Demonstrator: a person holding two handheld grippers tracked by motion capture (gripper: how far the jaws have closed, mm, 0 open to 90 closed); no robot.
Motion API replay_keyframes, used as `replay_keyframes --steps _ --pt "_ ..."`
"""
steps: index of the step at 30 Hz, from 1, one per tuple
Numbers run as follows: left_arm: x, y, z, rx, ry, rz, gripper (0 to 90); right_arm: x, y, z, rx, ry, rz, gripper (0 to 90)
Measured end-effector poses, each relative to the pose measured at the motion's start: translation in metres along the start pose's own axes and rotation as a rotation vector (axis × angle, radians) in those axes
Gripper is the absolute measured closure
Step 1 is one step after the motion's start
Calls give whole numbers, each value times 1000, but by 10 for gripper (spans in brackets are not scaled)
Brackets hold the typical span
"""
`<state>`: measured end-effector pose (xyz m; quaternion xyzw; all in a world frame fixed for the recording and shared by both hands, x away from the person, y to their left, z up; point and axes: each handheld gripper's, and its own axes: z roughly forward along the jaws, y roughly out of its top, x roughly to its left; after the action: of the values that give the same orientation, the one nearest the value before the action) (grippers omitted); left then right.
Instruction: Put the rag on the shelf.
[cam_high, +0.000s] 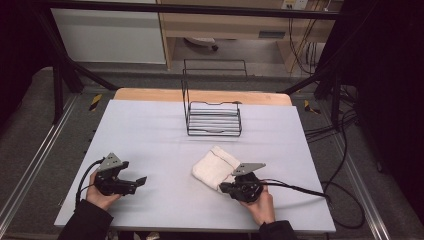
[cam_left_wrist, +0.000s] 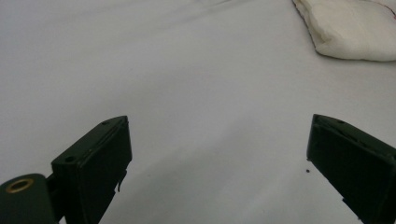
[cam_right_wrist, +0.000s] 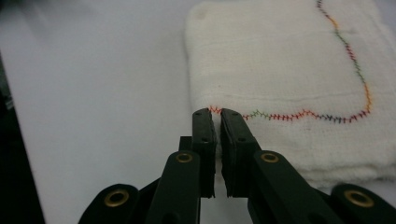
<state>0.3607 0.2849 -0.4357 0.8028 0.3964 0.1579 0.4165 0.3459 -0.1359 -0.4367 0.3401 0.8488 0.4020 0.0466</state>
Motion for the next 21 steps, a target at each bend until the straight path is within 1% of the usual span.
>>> replay_keyframes --steps 2,3,5,6,7,8,9,10,11,12,13,14,15,16,17,18,19,20,21 --pt "-1 1 0 -3 -1 -4 63 6 0 3 -3 18 8 847" --pt "-2 1 0 -1 -1 -2 63 10 0 5 10 19 7 845" --pt "-4 2 1 0 -3 1 63 12 -1 8 14 14 4 843" --pt "-5 3 1 0 -3 4 63 13 -1 11 30 13 9 829" --pt "-5 3 1 0 -4 6 63 13 -1 12 26 13 11 809" --pt "-5 3 1 0 -4 6 63 13 -1 12 26 13 11 809" --pt "-5 3 1 1 -3 5 62 12 1 9 -4 21 -4 662" --pt "-5 3 1 -1 -3 4 63 11 3 7 -25 20 -13 635" --pt "-5 3 1 -1 -4 1 63 11 3 7 -25 20 -13 635" --pt "-5 3 1 -1 -4 2 62 5 11 0 -69 -1 -29 532" --pt "-5 3 2 -4 -3 0 62 2 15 -2 -89 -23 -36 505" --pt "-5 3 2 -4 -3 0 62 2 15 -2 -89 -23 -36 505" --pt "-5 3 2 -5 -4 0 62 -13 28 -5 -115 -62 -29 444" --pt "-5 3 2 -4 -4 1 62 -19 33 -4 -125 -81 -22 395" --pt "-5 4 2 -5 -3 1 62 -28 40 -1 -137 -95 -11 397" --pt "-5 4 1 -5 -4 3 62 -36 45 4 -132 -103 -1 387" --pt "-5 4 1 -5 -4 3 61 -36 45 4 -132 -103 -1 387" --pt "-5 4 1 -6 -2 4 61 -50 53 16 -125 -129 13 366" --pt "-5 4 1 -11 -3 -1 61 -50 53 16 -125 -129 13 366"
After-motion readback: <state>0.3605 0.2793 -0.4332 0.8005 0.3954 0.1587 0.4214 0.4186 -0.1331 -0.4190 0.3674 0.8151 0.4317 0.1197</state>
